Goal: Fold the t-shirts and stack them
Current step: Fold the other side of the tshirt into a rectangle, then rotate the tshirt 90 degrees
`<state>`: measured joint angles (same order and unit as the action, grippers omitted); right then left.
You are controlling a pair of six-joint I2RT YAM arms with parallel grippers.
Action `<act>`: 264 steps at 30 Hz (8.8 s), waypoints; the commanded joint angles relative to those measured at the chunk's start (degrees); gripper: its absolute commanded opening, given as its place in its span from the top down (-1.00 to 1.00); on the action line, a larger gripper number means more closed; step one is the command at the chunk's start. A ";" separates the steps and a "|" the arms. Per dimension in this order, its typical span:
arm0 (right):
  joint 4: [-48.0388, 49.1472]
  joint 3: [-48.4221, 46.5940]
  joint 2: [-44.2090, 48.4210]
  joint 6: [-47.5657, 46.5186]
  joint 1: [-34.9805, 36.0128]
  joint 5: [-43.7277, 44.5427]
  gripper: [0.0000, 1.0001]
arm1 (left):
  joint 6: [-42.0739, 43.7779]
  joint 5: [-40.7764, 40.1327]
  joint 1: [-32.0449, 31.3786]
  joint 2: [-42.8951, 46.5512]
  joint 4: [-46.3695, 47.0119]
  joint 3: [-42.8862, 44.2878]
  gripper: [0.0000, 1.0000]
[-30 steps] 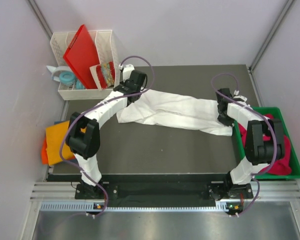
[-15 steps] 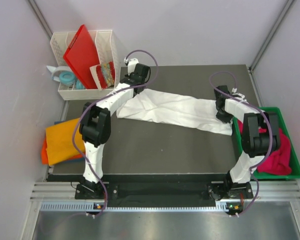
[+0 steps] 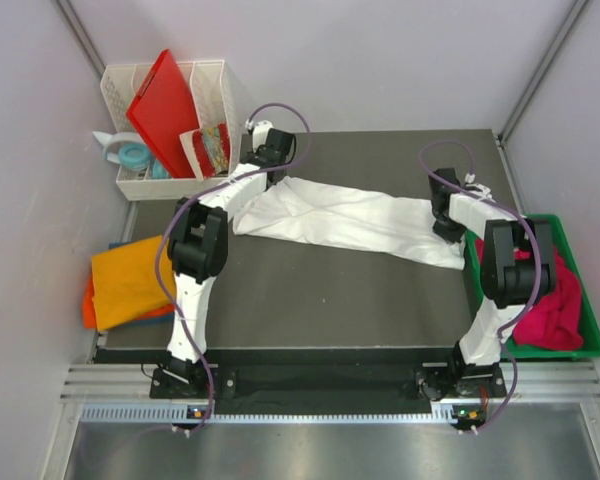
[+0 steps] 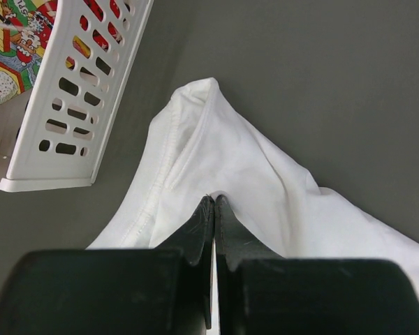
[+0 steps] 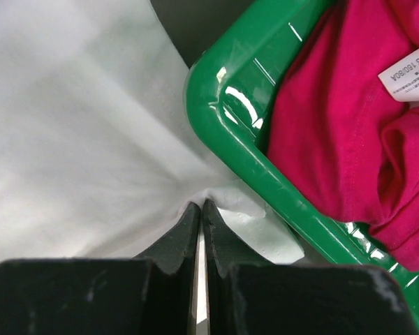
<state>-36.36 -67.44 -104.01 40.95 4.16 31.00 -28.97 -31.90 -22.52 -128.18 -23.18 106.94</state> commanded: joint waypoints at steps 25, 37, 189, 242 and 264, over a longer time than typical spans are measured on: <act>10.96 -6.21 9.17 -4.39 1.19 -1.21 -0.61 | -3.81 -1.32 -0.59 7.59 2.88 -1.28 -0.50; 12.01 -0.76 6.90 -5.53 9.37 -7.97 0.51 | -9.17 6.31 -7.00 17.78 3.49 -21.83 0.37; -0.64 -36.96 -30.81 -7.99 19.48 -26.69 1.00 | -9.70 30.49 -7.28 -5.67 -9.77 -5.61 1.00; 7.97 24.55 19.98 6.68 33.80 -18.35 0.55 | -23.06 21.97 -38.47 36.42 0.94 -53.66 0.81; 3.51 22.19 19.80 12.06 47.53 -13.44 0.44 | -38.27 15.31 -46.73 51.36 -12.41 -69.85 0.83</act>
<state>-25.34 -41.95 -83.18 54.70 52.75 13.21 -66.19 -12.32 -68.69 -79.24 -25.76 38.11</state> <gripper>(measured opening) 0.256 0.085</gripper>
